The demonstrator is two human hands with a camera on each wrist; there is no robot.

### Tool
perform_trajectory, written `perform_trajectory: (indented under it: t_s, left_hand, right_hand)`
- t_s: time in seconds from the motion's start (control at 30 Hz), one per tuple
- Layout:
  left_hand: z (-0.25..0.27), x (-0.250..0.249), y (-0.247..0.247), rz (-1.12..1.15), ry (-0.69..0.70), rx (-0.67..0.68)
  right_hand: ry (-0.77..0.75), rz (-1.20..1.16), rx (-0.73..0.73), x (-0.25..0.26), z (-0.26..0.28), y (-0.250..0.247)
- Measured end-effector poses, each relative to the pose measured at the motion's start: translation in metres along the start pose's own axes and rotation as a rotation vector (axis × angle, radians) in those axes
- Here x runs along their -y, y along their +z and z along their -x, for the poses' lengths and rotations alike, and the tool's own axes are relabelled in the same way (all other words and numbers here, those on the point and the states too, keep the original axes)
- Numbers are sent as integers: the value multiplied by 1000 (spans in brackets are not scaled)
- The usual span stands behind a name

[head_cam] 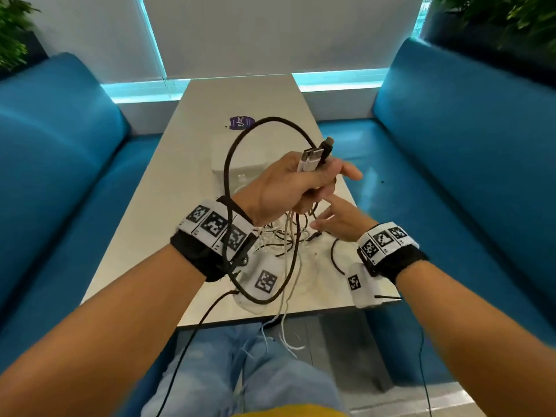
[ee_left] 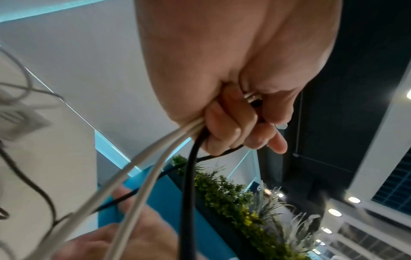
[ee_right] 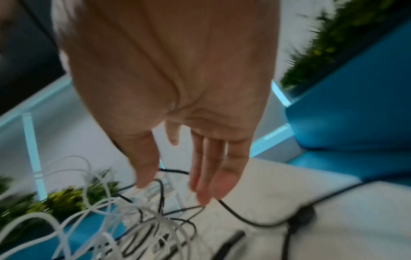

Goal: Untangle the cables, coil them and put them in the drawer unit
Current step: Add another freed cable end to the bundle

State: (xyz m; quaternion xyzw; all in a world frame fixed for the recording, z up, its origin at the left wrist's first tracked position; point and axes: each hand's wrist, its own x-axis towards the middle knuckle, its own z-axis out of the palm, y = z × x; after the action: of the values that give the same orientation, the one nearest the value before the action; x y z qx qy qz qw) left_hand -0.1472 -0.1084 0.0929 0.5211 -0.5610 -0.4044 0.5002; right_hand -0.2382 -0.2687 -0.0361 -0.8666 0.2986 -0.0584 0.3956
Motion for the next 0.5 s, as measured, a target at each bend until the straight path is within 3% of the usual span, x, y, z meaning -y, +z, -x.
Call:
perform_trajectory:
  t_s: [0.1, 0.2, 0.33, 0.5]
  left_hand:
    - [-2, -6, 6, -22, 24, -5]
    - [-3, -1, 9, -95, 16, 6]
    - [-4, 15, 18, -172, -26, 30]
    - [-1, 26, 23, -225, -9, 65]
  right_hand:
    - [254, 319, -21, -29, -3, 10]
    - [410, 424, -30, -46, 7, 19]
    - [371, 463, -107, -49, 11, 21]
    - [382, 492, -35, -51, 31, 1]
